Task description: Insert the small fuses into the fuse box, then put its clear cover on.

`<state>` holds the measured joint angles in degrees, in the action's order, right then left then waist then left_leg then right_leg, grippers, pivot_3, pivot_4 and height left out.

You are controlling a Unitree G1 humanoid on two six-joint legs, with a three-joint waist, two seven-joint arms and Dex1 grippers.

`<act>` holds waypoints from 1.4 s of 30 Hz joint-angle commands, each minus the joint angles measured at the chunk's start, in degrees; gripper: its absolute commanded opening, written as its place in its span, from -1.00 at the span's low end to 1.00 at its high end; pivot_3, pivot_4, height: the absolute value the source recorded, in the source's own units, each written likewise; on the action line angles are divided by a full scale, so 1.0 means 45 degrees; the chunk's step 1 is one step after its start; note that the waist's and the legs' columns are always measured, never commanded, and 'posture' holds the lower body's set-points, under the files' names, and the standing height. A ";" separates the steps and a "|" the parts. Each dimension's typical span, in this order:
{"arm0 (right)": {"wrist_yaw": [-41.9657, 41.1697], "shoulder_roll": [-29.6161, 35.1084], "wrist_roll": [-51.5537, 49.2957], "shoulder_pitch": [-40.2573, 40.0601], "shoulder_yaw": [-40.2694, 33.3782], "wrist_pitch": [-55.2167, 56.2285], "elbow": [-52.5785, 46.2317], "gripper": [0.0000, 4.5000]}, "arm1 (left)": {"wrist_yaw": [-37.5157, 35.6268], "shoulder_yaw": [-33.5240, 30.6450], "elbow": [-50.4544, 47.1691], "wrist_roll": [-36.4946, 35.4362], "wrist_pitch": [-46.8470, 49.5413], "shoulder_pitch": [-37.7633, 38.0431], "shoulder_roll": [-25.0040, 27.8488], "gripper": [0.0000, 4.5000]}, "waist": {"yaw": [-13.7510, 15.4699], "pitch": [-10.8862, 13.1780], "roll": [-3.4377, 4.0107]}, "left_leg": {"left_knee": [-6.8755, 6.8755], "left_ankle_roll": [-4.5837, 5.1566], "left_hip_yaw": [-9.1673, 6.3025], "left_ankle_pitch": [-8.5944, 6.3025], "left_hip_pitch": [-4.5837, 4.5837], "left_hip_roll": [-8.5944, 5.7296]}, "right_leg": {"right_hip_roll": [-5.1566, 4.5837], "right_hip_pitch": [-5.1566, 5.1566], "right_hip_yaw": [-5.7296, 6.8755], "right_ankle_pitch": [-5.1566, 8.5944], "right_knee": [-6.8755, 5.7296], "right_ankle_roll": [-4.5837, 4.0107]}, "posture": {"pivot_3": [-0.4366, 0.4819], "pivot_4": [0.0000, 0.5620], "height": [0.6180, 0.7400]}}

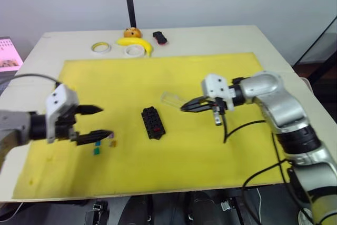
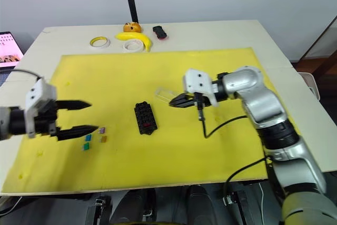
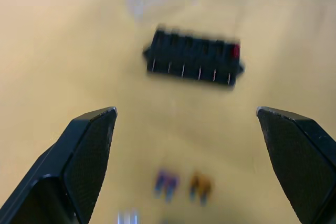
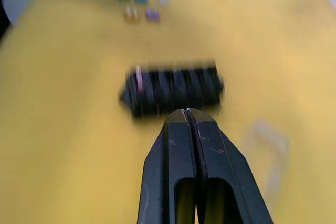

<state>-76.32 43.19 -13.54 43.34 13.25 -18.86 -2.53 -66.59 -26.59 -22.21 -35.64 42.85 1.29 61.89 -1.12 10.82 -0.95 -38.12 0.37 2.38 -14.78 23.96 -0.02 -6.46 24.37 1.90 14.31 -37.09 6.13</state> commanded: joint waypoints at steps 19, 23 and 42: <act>-0.0034 0.0608 -0.0500 0.0512 -0.1197 -0.0256 0.0195 0.97 | -0.1202 -0.2394 0.1844 -0.0169 0.0008 0.2559 -0.0675 1.00 | 0.0022 0.0005 0.0005 | 0.0001 0.0003 0.0023 -0.0004 0.0000 0.0012 | -0.0025 0.0012 -0.0008 -0.0001 0.0005 -0.0006 | -0.05 -0.47 1.00; 0.0030 -0.0178 -0.1011 0.0610 -0.0749 -0.0979 -0.1357 0.97 | -0.1351 -0.1651 0.1831 -0.0949 0.1103 0.2509 -0.0702 1.00 | 0.0028 0.0004 0.0004 | 0.0002 0.0008 0.0020 -0.0008 0.0005 0.0013 | -0.0025 0.0016 -0.0008 -0.0003 0.0007 -0.0003 | -0.05 -0.47 1.00; 0.0362 -0.0799 -0.1163 0.1123 0.0092 -0.1814 -0.2743 0.97 | 0.0183 0.0693 0.4620 -0.3229 0.5935 0.0329 -0.1843 1.00 | 0.0101 0.0000 0.0000 | -0.0001 0.0008 0.0005 -0.0008 0.0000 -0.0017 | -0.0060 0.0006 -0.0001 -0.0006 -0.0005 -0.0002 | -0.05 -0.47 1.00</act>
<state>-75.08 39.44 -18.71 46.69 14.44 -27.20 -13.35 -66.26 -24.97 -1.89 -49.55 68.42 2.56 53.70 -0.66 10.82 -0.96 -38.13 0.41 2.41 -14.82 23.96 -0.10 -6.73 24.39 1.90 14.28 -37.11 6.12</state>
